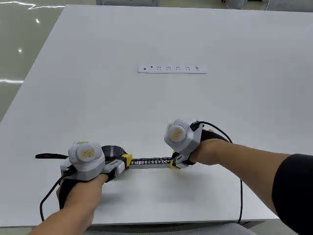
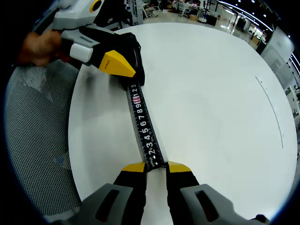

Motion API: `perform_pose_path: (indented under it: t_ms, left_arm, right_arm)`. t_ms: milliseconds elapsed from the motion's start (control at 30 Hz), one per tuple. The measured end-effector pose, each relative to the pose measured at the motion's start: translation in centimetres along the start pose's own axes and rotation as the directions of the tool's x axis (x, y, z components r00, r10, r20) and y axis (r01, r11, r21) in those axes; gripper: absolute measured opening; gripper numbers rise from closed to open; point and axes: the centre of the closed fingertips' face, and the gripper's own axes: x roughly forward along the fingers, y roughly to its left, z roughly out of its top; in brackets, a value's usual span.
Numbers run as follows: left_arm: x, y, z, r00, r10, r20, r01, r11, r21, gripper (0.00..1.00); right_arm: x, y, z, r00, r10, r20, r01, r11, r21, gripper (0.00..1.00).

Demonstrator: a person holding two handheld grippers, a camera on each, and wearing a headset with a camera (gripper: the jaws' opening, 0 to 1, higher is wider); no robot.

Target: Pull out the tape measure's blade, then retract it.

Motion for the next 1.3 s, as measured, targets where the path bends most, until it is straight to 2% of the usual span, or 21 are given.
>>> perform_pose_path:
  t_ms: [1300]
  left_arm:
    - [-0.1,0.0,0.0,0.9999,-0.015,-0.004,0.015,1.0,-0.003,0.61]
  right_arm:
    - [0.5,0.5,1.5,0.9999,0.011,0.008,-0.011,1.0,-0.005,0.11]
